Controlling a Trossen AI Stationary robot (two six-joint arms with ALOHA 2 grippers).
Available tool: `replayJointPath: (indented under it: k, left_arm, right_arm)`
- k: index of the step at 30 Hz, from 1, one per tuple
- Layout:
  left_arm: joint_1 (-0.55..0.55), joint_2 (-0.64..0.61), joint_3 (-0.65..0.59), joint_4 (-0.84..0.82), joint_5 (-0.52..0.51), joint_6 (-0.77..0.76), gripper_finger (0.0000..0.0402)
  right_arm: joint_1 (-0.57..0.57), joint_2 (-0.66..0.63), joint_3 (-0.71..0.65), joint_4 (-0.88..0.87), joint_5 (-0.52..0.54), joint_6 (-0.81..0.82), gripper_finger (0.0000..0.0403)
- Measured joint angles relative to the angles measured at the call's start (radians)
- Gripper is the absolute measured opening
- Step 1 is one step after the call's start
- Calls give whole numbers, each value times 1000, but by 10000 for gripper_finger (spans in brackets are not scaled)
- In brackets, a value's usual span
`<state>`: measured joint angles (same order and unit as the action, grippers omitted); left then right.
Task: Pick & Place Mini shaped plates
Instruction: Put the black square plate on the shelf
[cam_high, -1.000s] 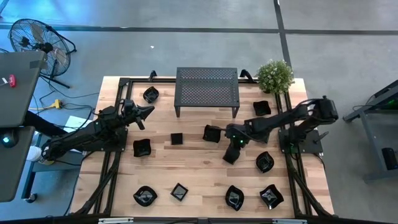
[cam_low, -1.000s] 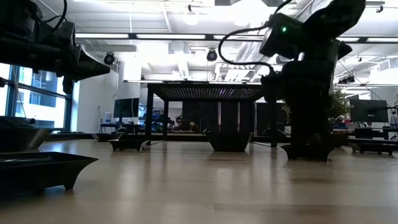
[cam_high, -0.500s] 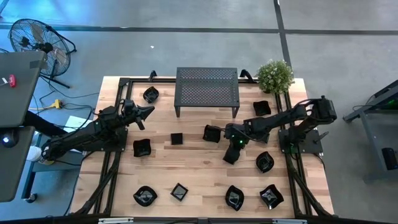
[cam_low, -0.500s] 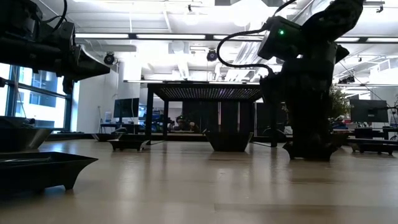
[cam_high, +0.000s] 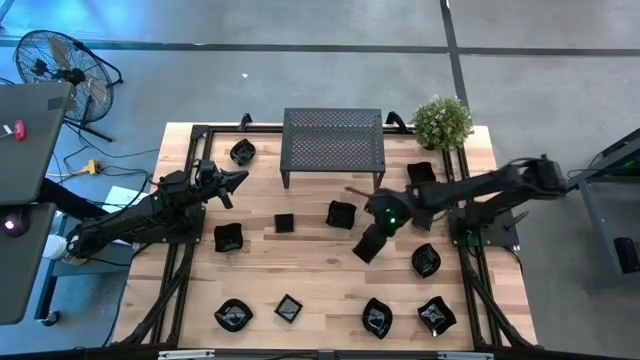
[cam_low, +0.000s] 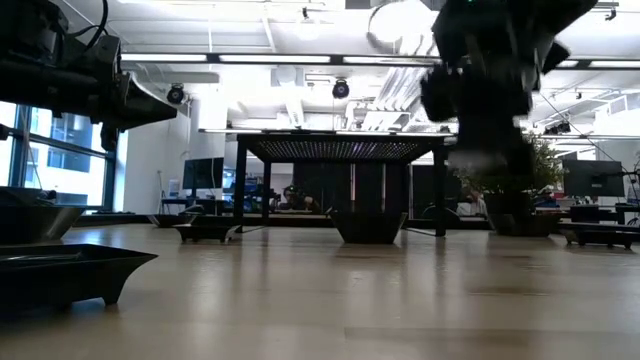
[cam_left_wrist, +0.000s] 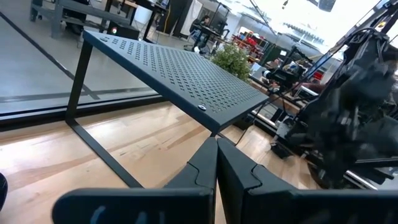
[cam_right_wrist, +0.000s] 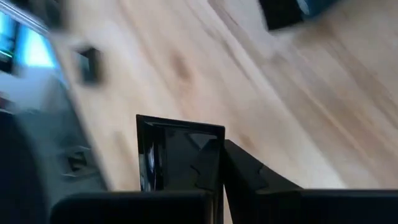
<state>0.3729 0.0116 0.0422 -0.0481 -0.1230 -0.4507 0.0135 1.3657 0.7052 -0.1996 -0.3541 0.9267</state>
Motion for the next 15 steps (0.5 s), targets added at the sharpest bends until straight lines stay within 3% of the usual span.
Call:
replayJointPath:
  k: [3,10,15]
  left_arm:
    - [0,0,0,0,0,0,1]
    - [0,0,0,1,-3,0,1]
    - [0,0,-1,1,-3,0,1]
  right_arm:
    - [-5,-99,0,66,53,97,10]
    - [-100,-226,19,383,390,201,9]
    - [-219,-136,201,253,477,165,9]
